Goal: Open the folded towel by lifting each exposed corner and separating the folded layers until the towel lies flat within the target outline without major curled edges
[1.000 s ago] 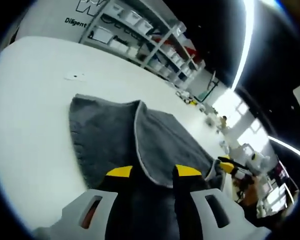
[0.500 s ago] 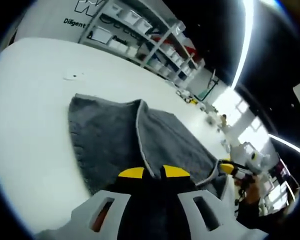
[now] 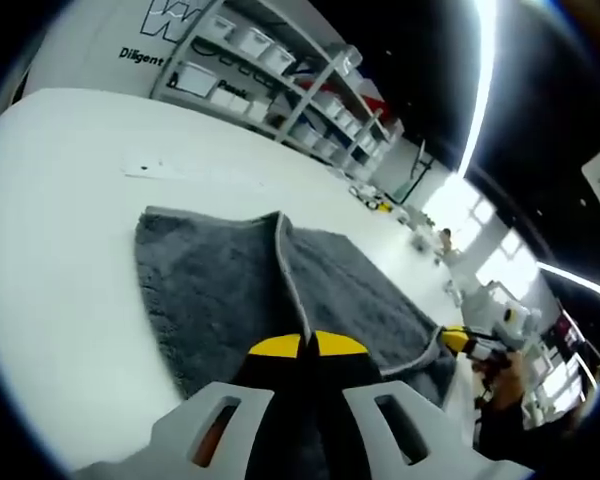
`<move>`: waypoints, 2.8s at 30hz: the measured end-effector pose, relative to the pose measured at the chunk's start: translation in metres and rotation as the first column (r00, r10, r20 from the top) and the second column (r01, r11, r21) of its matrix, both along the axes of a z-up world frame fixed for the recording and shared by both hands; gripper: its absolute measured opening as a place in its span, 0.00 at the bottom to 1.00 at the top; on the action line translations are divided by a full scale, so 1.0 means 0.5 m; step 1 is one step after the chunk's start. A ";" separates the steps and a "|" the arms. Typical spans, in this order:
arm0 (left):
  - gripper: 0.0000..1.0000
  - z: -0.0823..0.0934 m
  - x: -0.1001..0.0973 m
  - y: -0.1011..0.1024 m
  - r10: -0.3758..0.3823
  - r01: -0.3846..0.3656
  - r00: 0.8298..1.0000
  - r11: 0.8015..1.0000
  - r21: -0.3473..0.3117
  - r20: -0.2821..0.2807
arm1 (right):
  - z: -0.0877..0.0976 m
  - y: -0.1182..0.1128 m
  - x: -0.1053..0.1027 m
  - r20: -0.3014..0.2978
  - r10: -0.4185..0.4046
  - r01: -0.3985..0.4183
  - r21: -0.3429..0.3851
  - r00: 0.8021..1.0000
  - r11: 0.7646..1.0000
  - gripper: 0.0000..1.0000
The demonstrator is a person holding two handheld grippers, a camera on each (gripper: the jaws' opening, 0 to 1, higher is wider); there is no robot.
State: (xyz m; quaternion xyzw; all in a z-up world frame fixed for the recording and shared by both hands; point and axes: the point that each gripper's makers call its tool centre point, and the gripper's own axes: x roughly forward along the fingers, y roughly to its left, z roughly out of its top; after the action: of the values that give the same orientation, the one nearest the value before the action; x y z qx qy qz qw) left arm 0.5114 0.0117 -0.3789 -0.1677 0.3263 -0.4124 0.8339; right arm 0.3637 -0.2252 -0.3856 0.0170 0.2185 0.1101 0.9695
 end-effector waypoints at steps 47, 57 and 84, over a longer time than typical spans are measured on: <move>0.01 0.270 0.248 -0.104 -0.133 0.026 0.948 0.938 0.346 0.288 | 0.275 0.156 -0.033 0.265 0.290 -0.236 -0.216 0.920 0.947 0.00; 0.01 0.245 0.234 -0.132 -0.123 0.074 0.989 0.886 0.457 0.078 | 0.287 0.199 -0.046 0.283 0.318 -0.255 -0.239 0.905 0.937 0.00; 0.02 0.264 0.238 -0.117 -0.136 0.042 0.977 0.873 0.485 0.162 | 0.263 0.328 -0.055 0.284 0.439 -0.391 -0.209 0.853 0.896 0.00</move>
State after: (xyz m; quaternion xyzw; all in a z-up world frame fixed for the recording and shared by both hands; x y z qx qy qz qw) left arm 0.6306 -0.0470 -0.2469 0.0993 0.3441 -0.3710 0.8568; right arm 0.3360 -0.0613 -0.2539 -0.1186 0.0622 0.3024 0.9437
